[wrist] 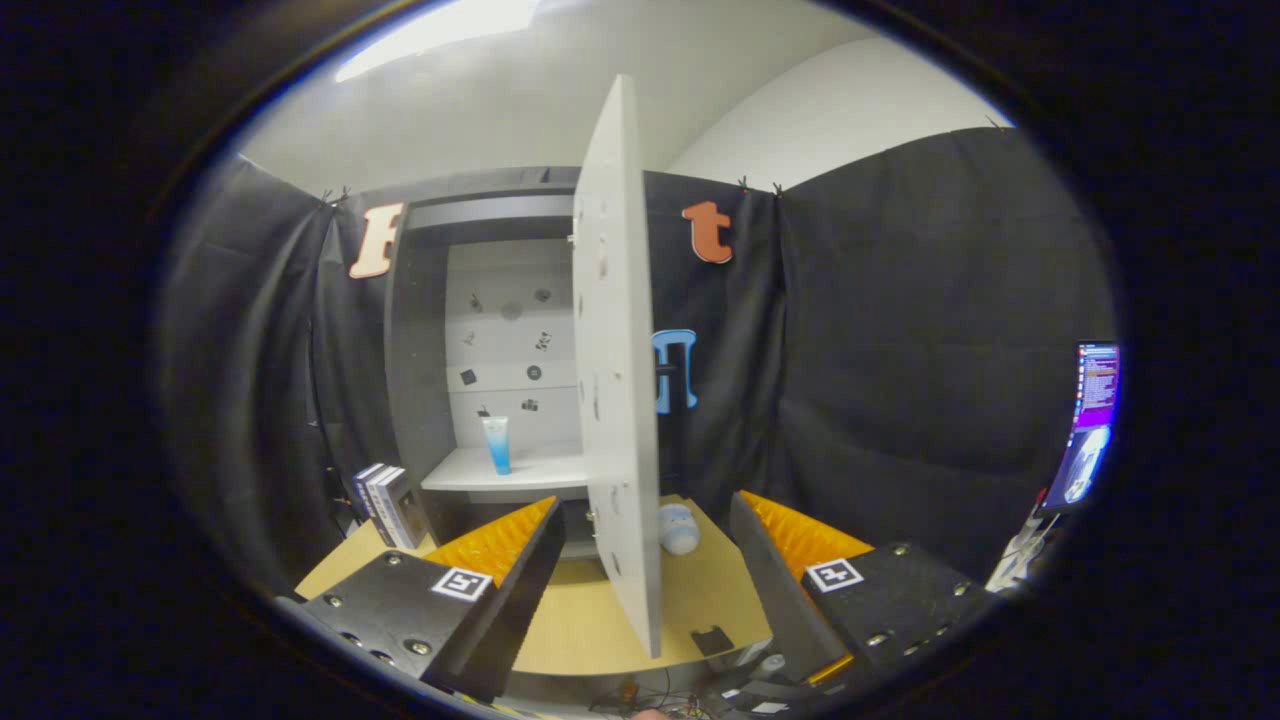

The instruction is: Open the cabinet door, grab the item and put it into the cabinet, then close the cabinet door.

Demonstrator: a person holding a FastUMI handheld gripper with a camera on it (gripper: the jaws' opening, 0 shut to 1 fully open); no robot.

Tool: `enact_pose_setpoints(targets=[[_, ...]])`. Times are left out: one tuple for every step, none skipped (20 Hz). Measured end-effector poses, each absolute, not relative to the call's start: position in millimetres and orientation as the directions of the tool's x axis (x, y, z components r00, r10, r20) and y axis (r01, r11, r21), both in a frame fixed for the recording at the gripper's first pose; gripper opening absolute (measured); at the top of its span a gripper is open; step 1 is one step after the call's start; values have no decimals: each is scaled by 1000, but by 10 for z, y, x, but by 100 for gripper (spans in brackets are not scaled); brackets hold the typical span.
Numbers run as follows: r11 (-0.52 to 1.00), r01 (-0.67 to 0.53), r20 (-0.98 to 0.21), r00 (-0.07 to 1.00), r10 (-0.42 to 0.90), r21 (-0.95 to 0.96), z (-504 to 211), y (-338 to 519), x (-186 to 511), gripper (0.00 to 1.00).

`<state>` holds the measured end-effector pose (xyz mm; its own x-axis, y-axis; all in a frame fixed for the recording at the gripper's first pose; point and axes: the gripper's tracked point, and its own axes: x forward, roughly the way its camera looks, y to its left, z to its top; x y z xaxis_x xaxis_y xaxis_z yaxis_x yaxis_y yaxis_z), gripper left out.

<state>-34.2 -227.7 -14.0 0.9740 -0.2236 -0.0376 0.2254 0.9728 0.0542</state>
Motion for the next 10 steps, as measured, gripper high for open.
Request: enact_pose_setpoints(targets=[[972, 228, -40, 973, -226, 59, -161, -2439, -302, 98], [972, 226, -42, 974, -224, 65, -180, -2570, -238, 98], [974, 217, -47, 976, -215, 70, -202, -2670, -166, 99], [976, 207, -53, 978, -204, 72, -225, -2747, -84, 99], [978, 197, -61, 979, -193, 69, -281, -2807, 2, 99], [980, 186, -62, 981, -182, 65, -304, -2854, 94, 99], [984, 169, -65, 984, -165, 62, -322, -2872, 185, 99], [986, 152, -65, 987, -148, 64, -333, -2880, 266, 99], [989, 129, -69, 990, -125, 68, -361, -2866, 339, 99], [992, 109, -74, 992, -103, 71, -384, -2834, 394, 99]])
